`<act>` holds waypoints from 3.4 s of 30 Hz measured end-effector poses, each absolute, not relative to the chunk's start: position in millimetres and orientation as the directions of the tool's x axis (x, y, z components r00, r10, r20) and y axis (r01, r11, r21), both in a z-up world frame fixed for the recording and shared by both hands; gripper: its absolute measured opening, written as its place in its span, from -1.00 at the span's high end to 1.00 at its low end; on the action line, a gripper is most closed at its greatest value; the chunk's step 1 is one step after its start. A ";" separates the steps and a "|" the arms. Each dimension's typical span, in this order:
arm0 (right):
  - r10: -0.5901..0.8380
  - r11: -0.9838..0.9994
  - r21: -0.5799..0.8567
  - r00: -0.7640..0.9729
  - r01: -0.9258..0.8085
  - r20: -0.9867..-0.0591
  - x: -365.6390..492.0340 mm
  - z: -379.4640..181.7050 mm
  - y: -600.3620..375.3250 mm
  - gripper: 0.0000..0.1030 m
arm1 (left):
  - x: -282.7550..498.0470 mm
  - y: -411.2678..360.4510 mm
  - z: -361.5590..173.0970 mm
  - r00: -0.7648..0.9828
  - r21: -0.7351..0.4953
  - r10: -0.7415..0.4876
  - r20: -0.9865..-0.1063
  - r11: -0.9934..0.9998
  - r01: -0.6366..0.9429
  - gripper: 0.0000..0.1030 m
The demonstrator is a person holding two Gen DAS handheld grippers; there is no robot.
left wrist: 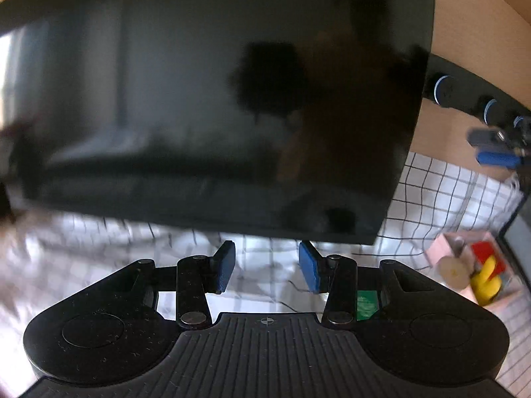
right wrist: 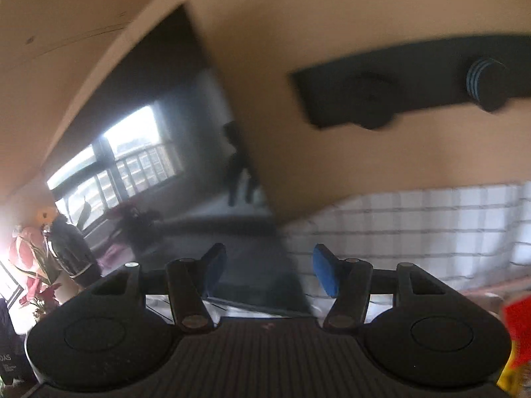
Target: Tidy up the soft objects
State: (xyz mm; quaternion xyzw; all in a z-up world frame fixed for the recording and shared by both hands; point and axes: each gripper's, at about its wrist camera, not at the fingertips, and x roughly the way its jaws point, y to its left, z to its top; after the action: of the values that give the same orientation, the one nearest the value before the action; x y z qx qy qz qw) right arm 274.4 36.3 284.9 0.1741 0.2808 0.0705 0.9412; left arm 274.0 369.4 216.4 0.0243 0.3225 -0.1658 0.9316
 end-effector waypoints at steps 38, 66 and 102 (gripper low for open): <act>0.405 0.888 0.449 0.636 -0.101 -0.657 339.4 148.9 -61.1 -0.13 | 378.1 168.2 38.9 0.413 -0.006 -0.094 -0.906 0.977 0.211 0.09; 0.372 0.885 0.463 0.658 -0.039 -0.655 334.6 145.4 -82.0 -0.13 | 357.6 93.3 48.0 0.457 0.173 -0.104 -0.883 0.833 0.525 -0.04; 0.394 0.869 0.495 0.639 -0.023 -0.661 331.8 134.2 -91.3 -0.13 | 412.6 131.4 51.9 0.389 0.025 -0.042 -0.920 0.986 0.165 -0.60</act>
State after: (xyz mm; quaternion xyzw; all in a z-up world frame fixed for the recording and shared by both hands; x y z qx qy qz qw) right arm 331.8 -91.3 134.2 0.2270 0.4078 0.1190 0.8764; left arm 412.6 131.4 51.9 0.0562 0.5493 -0.0621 0.8314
